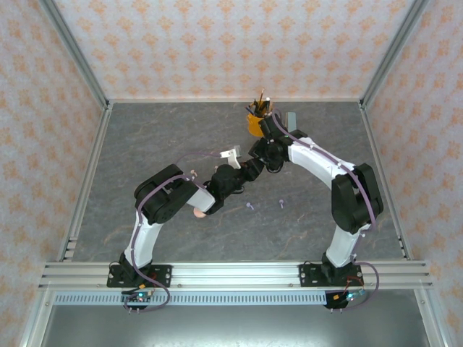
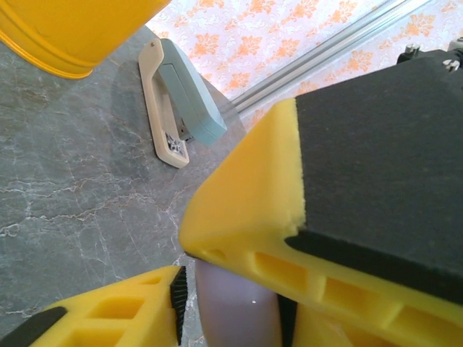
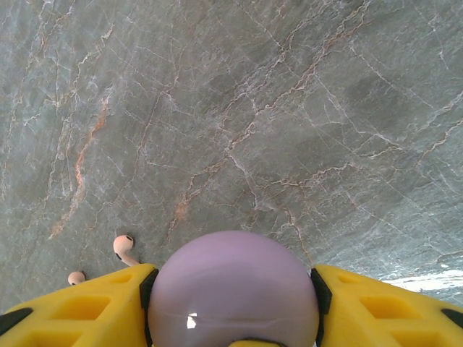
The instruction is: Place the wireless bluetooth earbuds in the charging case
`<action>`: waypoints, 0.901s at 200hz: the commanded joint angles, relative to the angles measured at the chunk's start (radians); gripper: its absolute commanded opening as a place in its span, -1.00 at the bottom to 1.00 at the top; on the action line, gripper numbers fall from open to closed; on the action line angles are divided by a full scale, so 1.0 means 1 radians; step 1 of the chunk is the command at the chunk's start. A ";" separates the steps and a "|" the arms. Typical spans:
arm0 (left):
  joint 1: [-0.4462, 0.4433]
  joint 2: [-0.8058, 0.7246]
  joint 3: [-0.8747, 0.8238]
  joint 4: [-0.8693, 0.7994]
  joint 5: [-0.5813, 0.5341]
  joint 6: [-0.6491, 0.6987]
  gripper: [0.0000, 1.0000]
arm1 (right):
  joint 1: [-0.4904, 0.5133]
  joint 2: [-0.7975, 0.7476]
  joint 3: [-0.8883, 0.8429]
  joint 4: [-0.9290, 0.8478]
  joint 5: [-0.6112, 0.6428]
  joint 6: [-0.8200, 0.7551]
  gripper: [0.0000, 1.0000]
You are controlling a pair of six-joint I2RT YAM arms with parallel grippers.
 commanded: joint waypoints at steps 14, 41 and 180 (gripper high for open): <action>0.002 0.019 0.028 0.026 -0.037 -0.004 -0.39 | 0.000 -0.041 -0.013 -0.014 -0.007 -0.014 0.12; 0.002 0.023 0.031 0.024 -0.035 -0.007 -0.54 | 0.001 -0.047 -0.016 -0.014 -0.011 -0.015 0.12; 0.016 -0.108 -0.013 -0.158 0.173 0.098 -0.76 | -0.182 -0.240 -0.056 0.070 -0.103 -0.067 0.55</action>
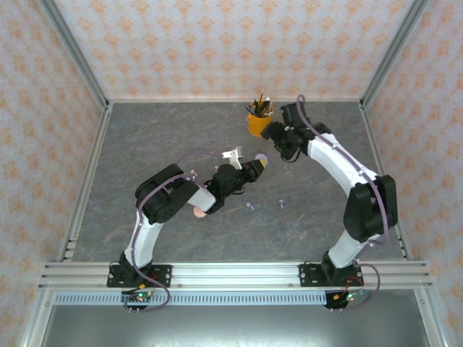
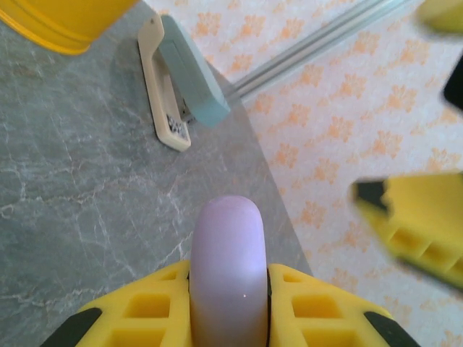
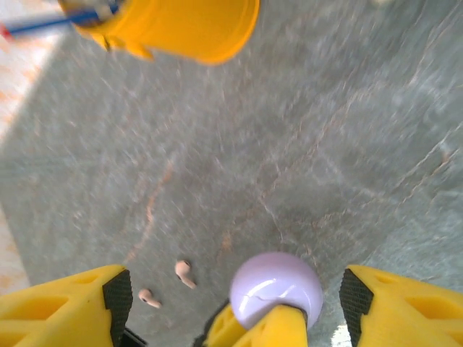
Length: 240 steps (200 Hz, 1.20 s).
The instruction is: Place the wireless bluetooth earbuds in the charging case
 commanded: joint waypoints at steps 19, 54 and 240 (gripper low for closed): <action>0.050 -0.181 -0.036 -0.224 0.247 0.176 -0.76 | -0.076 -0.181 -0.197 0.126 -0.086 -0.112 0.55; 0.154 -0.319 -0.060 -0.414 0.502 0.291 -0.76 | -0.109 -0.358 -0.438 0.309 -0.189 -0.227 0.55; 0.197 -0.515 0.051 -0.893 0.698 0.562 -0.79 | 0.010 -0.375 -0.693 0.699 -0.520 -0.280 0.49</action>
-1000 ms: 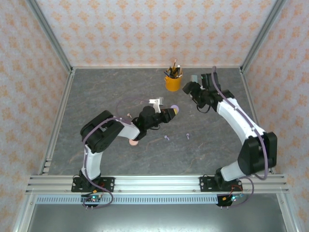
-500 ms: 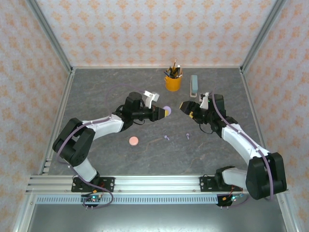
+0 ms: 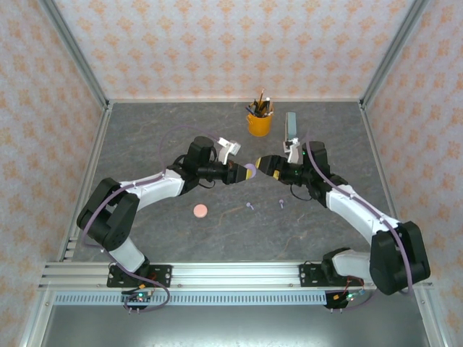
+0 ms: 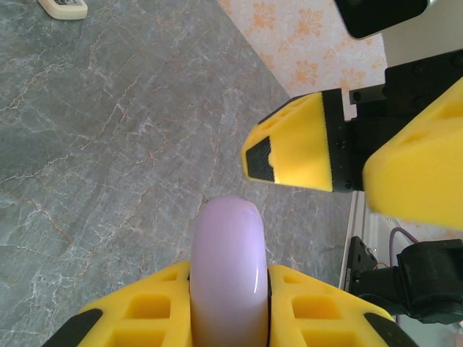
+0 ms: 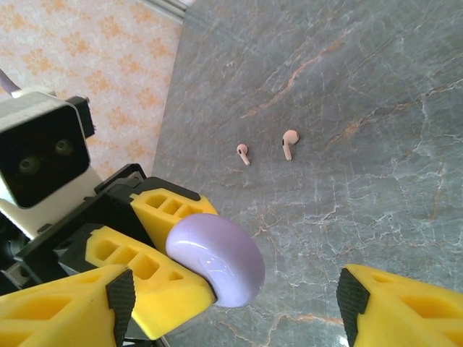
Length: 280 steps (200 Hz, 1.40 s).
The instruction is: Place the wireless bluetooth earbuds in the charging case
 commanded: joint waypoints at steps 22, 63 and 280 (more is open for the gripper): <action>0.002 -0.038 0.037 -0.013 0.026 0.017 -0.79 | 0.018 0.054 -0.010 0.059 -0.001 -0.026 0.47; 0.002 -0.052 0.044 -0.018 0.030 0.021 -0.81 | 0.017 0.119 -0.019 0.060 0.035 -0.042 0.41; 0.002 -0.076 0.036 -0.036 -0.065 0.045 -1.00 | -0.070 -0.025 -0.091 0.063 0.079 0.097 0.32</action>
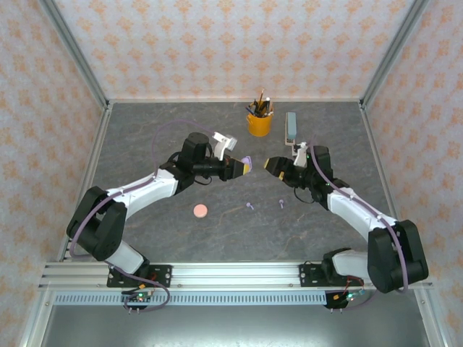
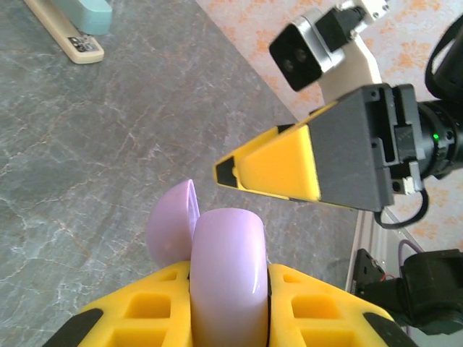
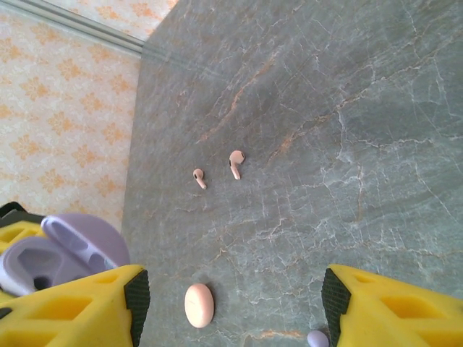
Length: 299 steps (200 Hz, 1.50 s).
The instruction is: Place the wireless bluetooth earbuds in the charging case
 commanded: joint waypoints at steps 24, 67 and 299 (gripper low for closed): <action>-0.004 0.034 0.029 0.066 0.050 -0.009 -1.00 | -0.004 -0.025 -0.003 0.035 -0.071 0.002 0.32; -0.004 0.044 0.033 0.126 0.100 -0.061 -1.00 | -0.002 -0.042 0.011 0.044 -0.177 -0.080 0.24; -0.030 0.065 0.080 0.122 0.151 -0.083 -1.00 | 0.016 0.033 0.091 0.063 -0.237 -0.121 -0.06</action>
